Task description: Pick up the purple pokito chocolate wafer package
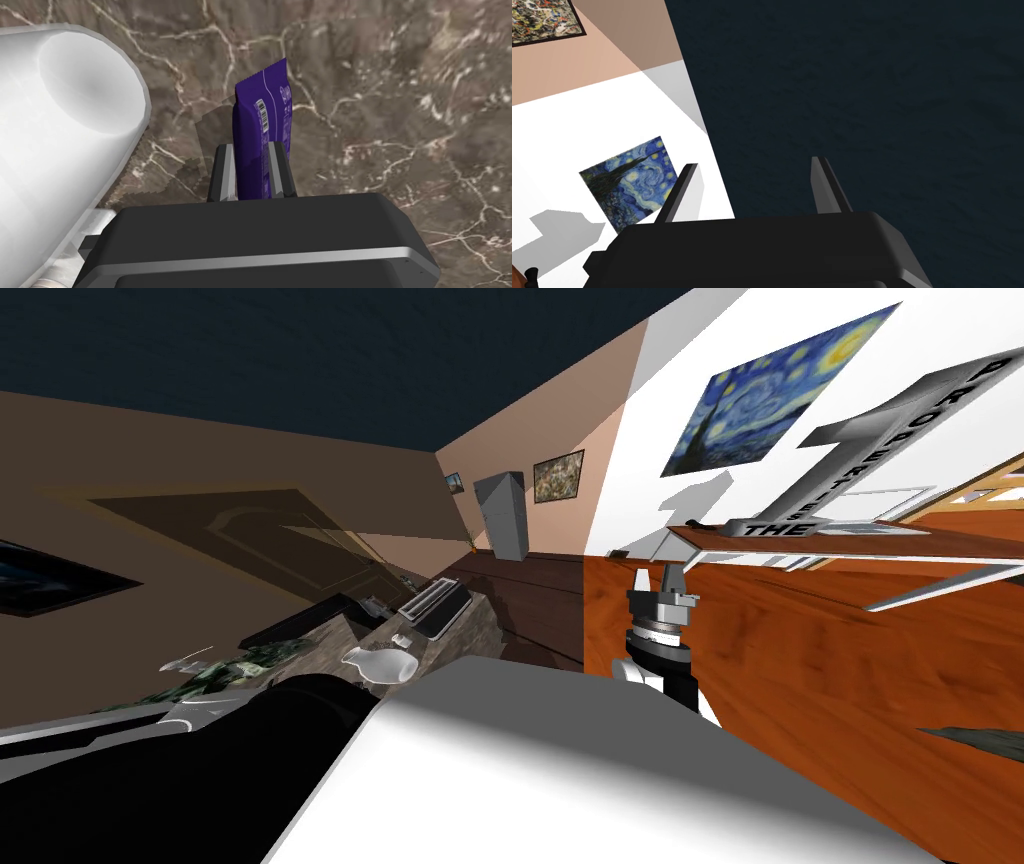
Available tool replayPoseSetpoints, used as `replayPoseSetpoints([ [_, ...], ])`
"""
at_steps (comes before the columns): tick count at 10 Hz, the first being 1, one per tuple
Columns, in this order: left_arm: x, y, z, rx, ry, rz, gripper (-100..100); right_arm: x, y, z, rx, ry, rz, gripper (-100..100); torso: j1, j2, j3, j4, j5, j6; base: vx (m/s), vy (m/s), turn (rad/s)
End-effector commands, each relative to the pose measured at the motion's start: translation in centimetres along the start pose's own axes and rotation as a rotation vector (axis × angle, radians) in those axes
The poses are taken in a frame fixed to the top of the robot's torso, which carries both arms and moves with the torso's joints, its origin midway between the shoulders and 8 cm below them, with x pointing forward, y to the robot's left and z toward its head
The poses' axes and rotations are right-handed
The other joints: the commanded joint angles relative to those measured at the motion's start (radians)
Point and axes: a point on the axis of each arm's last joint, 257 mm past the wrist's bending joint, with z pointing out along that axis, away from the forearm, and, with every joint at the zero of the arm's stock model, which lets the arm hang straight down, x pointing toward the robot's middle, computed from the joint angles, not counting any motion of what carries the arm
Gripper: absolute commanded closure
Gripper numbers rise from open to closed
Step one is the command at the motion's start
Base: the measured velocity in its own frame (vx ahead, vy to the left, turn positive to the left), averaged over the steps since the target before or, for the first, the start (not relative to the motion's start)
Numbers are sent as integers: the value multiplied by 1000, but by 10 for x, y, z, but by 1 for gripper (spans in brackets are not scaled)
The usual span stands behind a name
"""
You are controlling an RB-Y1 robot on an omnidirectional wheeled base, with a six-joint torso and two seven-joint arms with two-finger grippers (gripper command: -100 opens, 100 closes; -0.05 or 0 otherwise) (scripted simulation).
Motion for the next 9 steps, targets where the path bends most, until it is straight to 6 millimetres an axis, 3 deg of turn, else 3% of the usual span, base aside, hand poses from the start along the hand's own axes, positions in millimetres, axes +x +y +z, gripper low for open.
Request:
replayPoseSetpoints([
  [1, 1, 4, 0, 2, 6, 11, 100, 0, 0, 0, 0, 0, 0, 0, 0, 0, 0, 0, 0, 0, 135, 11, 248],
  [3, -7, -5, -3, 11, -8, 40, 100, 0, 0, 0, 0, 0, 0, 0, 0, -1, -1, 0, -1, 5, 39, 2, -22],
  [4, 13, 13, -1, -9, 32, 38, 100, 0, 0, 0, 0, 0, 0, 0, 0, 1, 1, 1, -1, 5, 96, 4, 232],
  [7, -2, -2, -5, 3, 4, 83, 100, 0, 0, 0, 0, 0, 0, 0, 0, 0, 0, 0, 0, 4, 69, 3, 70],
  [8, 19, 21, -5, -28, 47, 81, 100, 0, 0, 0, 0, 0, 0, 0, 1, 2, 1, 1, 0, 4, 99, 22, 282],
  [9, 11, 13, -7, -18, 31, 100, 100, 0, 0, 0, 0, 0, 0, 0, 1, 1, 0, 0, 1, -1, 135, -7, 208],
])
